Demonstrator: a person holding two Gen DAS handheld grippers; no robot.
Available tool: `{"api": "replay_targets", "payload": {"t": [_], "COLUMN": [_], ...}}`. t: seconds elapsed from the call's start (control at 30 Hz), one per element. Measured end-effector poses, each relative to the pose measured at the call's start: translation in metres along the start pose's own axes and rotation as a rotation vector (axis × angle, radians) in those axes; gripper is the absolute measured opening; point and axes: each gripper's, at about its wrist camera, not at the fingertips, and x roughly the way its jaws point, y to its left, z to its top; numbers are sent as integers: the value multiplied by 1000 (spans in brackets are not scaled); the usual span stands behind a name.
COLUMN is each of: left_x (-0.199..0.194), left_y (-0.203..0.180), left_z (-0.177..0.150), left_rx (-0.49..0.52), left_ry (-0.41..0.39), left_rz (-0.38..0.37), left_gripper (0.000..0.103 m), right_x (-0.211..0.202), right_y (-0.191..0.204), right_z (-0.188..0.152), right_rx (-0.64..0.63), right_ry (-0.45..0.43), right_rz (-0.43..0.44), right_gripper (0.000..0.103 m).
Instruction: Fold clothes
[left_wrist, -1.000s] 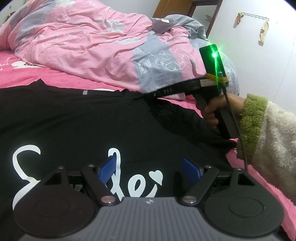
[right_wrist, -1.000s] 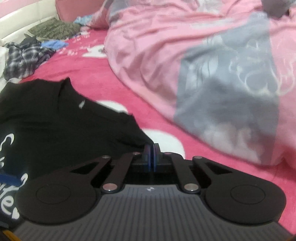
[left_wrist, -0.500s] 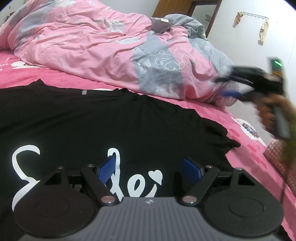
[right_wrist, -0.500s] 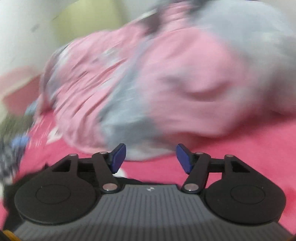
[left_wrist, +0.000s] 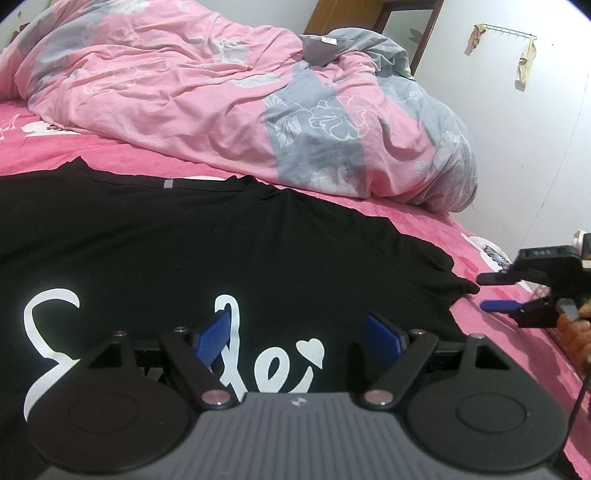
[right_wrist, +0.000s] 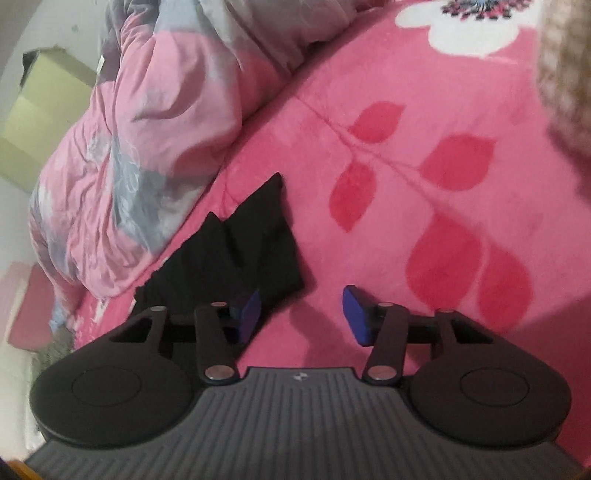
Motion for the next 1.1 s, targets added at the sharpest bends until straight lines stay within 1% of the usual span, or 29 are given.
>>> {"api": "replay_targets", "payload": {"t": [0.07,0.1,0.13,0.23,0.33,0.4,0.47,0.53,0.6,0.7,0.73,0.77,0.87,0.9,0.93,0.97,1.0,1.03,1.07,1.1], "left_x": [0,0,0,0,0,0,0,0,0,-4,-3,1,18,27,39,49,59,67,76,84], "left_y": [0,0,1,1,1,0,-1,-5,-12,-36,-48,-64,-110,-127,-144,-157,-170,-180,-189,-198], "left_z": [0,0,0,0,0,0,1,2,4,8,10,14,21,23,24,23,22,18,15,11], "left_rx": [-2,-4,-5,-9,-8,-6,0,17,43,151,204,268,458,523,590,641,692,747,800,854], "left_ry": [-1,-1,-1,-2,-1,1,3,6,7,-13,-20,-23,-33,-36,-32,-28,-21,-4,12,27], "left_rz": [-2,-3,-4,-7,-5,-3,3,20,44,91,91,89,83,78,64,43,22,2,-19,-39], "left_gripper": [82,82,82,82,82,82,82,82,82,82,82,82,82,81,79,74,70,63,56,53], "right_x": [8,12,16,17,12,4,-4,-11,-12,0,4,9,18,19,17,15,13,11,10,8], "right_y": [1,5,9,32,41,36,22,7,-3,-13,-16,-18,-26,-29,-32,-34,-37,-40,-40,-41], "right_z": [0,3,5,8,8,6,7,7,9,7,5,2,-3,0,1,3,4,4,4,3], "right_rx": [17,4,-11,-96,-98,-68,-12,22,13,-17,-39,-64,-108,-112,-118,-124,-127,-129,-140,-150], "right_ry": [-1,2,2,-47,-107,-149,-186,-242,-284,-275,-271,-275,-266,-244,-237,-231,-232,-228,-224,-222], "right_rz": [18,21,23,29,46,51,57,59,75,131,146,154,186,216,249,282,314,341,363,382], "right_gripper": [30,12,8,7,7,7,10,11,13,20,26,29,31,32,35,37,42,44,45,45]}}
